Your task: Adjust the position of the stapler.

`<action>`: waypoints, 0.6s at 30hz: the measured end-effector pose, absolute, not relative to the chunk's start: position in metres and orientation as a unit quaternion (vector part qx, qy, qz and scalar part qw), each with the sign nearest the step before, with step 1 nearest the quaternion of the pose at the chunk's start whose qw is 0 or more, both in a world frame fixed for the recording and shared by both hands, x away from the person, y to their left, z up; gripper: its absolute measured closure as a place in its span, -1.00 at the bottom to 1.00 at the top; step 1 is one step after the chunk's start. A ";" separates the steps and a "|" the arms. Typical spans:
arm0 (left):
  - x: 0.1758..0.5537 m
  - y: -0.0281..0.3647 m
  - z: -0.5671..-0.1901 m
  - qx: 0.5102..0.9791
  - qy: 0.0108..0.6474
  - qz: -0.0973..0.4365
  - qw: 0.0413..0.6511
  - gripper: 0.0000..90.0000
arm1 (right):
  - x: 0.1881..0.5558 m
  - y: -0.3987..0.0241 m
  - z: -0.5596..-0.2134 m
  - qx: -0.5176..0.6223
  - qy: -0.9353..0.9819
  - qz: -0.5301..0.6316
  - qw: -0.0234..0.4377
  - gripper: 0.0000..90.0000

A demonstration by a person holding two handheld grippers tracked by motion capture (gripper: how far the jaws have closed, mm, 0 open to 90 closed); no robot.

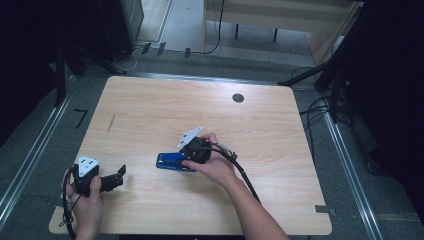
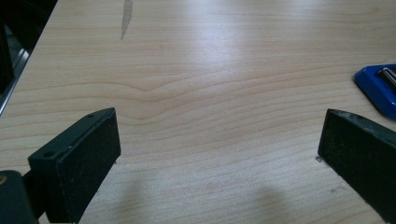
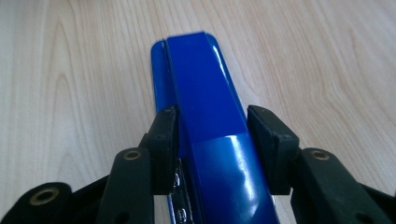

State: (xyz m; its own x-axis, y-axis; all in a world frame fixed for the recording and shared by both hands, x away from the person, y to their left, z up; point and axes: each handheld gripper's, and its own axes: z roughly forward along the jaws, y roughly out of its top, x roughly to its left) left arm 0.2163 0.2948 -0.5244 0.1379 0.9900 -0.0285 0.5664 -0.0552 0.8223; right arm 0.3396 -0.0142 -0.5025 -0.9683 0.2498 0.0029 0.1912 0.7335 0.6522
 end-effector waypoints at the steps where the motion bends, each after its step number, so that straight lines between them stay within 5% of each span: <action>1: 0.216 0.295 -0.524 0.664 0.586 0.295 0.359 -1.00 | 0.340 -0.013 -0.504 0.119 0.932 0.339 0.044 0.27; 11: 0.216 0.295 -0.524 0.662 0.588 0.294 0.359 -1.00 | 0.344 -0.007 -0.513 0.120 0.929 0.350 0.030 0.19; 18: 0.217 0.295 -0.524 0.664 0.588 0.294 0.357 -1.00 | 0.345 -0.008 -0.512 0.109 0.930 0.350 0.020 0.35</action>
State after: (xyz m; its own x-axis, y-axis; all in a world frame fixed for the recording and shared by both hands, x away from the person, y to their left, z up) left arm 0.2167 0.2951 -0.5244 0.1355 0.9904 -0.0288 0.5702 -0.0542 0.8197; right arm 0.3450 -0.0083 -0.5123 -0.9755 0.2166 0.0392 0.1888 0.7316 0.6550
